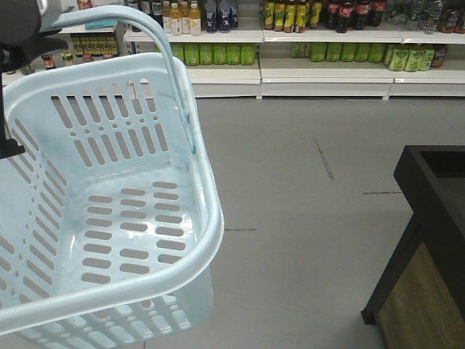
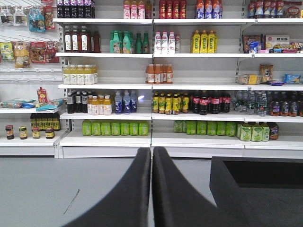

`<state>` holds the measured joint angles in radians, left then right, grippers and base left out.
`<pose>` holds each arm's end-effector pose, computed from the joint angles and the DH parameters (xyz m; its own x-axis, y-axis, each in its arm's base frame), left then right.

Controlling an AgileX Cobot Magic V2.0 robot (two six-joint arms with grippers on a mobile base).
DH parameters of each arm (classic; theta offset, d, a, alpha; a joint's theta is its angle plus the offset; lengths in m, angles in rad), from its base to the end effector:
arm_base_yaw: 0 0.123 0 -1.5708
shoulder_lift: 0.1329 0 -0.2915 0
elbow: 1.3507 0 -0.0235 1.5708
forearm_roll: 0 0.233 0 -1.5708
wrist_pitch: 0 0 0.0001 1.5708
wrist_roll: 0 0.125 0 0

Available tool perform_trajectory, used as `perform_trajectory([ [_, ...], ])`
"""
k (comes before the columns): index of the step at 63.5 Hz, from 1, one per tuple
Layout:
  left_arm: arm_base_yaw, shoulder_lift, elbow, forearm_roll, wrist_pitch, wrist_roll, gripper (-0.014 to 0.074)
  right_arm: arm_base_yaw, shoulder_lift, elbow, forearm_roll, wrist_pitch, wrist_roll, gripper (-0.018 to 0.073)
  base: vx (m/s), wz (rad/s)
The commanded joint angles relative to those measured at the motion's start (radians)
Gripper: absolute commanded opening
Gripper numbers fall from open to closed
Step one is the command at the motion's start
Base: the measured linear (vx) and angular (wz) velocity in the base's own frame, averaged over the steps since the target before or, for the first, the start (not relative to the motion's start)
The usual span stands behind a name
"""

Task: Pick three apples into basket with both arms
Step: 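Drive the base around the table carrying the basket in the left gripper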

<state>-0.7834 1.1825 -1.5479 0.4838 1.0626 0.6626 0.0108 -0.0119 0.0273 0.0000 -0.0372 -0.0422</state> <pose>0.1935 -0.1210 0.4677 0.0879 0.9329 -0.3493 0.5410 0.2497 0.8031 0.0656 0.0007 0.2118 0.1091 -0.0410 -0.9932 -0.0062 0.9991 -0.0419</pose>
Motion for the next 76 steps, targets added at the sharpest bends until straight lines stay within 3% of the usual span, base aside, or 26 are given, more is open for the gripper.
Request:
perform_trajectory([
  [1, -0.002, -0.024, -0.036, 0.027, -0.075, -0.010, -0.0006, 0.000, -0.013, 0.014, 0.000, -0.080, -0.003, -0.0008, 0.10, 0.02],
  [76, -0.002, -0.022, -0.036, 0.027, -0.075, -0.010, -0.0006, 0.000, -0.013, 0.014, 0.000, -0.080, -0.003, -0.0008, 0.08, -0.01],
])
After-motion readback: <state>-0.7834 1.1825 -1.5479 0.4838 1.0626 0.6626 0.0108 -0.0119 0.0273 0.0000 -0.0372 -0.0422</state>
